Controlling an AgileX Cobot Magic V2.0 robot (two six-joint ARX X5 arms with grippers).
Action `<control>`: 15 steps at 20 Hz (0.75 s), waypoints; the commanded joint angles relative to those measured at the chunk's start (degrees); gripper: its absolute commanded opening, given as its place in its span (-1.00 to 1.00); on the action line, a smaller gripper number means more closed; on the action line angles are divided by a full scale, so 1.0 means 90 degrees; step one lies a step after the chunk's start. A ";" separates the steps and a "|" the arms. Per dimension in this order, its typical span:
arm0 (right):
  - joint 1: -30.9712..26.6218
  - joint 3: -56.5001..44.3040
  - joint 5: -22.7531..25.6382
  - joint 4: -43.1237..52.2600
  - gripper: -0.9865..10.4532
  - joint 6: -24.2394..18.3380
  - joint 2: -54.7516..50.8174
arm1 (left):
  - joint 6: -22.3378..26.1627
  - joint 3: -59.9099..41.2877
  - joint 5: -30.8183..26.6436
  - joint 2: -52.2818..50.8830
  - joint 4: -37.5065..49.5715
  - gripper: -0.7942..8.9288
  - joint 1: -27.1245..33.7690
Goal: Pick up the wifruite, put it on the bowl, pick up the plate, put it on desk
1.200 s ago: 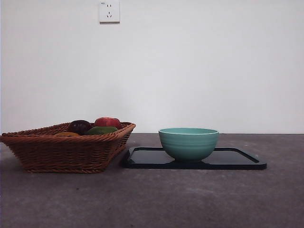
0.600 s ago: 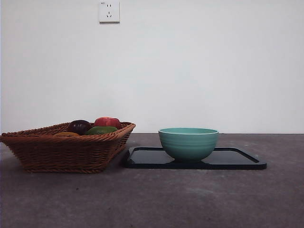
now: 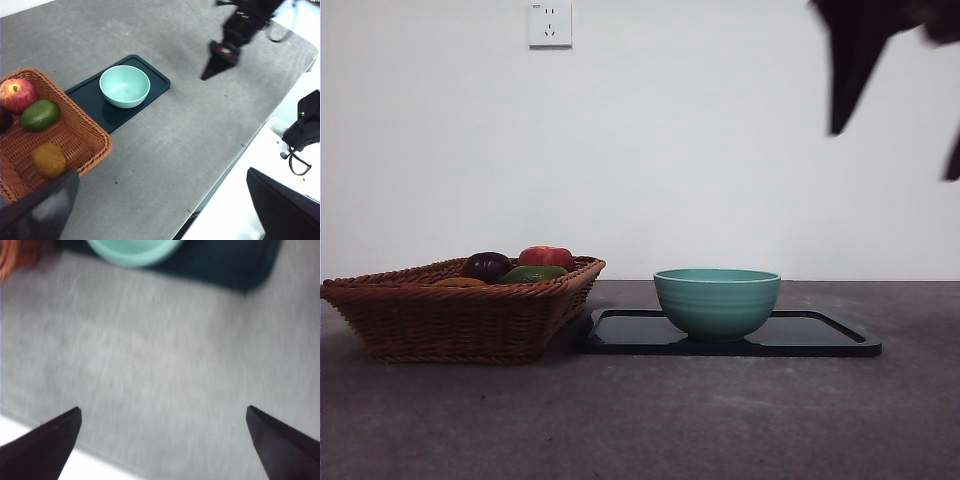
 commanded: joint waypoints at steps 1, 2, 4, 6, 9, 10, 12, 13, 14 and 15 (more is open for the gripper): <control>0.0032 0.0852 -0.0019 0.0109 0.09 -0.0160 0.1059 | 0.0114 0.0080 0.0017 0.0032 0.0032 0.32 -0.0036; 0.0032 0.1231 0.0005 0.0129 0.09 -0.0214 0.1486 | 0.0114 0.0080 0.0015 0.0032 0.0027 0.32 -0.0036; 0.0029 0.1948 0.0075 0.0104 0.09 -0.0250 0.2263 | 0.0114 0.0080 0.0017 0.0032 0.0029 0.32 -0.0036; 0.0027 0.2601 0.0107 0.0109 0.09 -0.0274 0.2963 | 0.0112 0.0080 0.0017 0.0032 0.0029 0.32 -0.0036; 0.0024 0.3390 0.0248 0.0109 0.09 -0.0345 0.3866 | 0.0095 0.0080 0.0017 0.0032 0.0029 0.32 -0.0036; 0.0024 0.3587 0.0262 0.0109 0.09 -0.0384 0.4133 | 0.0092 0.0080 0.0015 0.0032 0.0029 0.32 -0.0036; 0.0024 0.3840 0.0267 0.0141 0.09 -0.0423 0.4568 | 0.0090 0.0080 0.0017 0.0032 0.0027 0.32 -0.0036; 0.0024 0.3871 0.0294 0.0211 0.09 -0.0418 0.4728 | 0.0090 0.0080 0.0017 0.0032 0.0027 0.32 -0.0036; 0.0027 0.3869 0.0374 0.0287 0.09 -0.0418 0.4845 | 0.0090 0.0080 0.0017 0.0032 0.0027 0.32 -0.0036; 0.0027 0.3869 0.0517 0.0325 0.06 -0.0423 0.4966 | 0.0092 0.0080 0.0017 0.0032 0.0027 0.32 -0.0036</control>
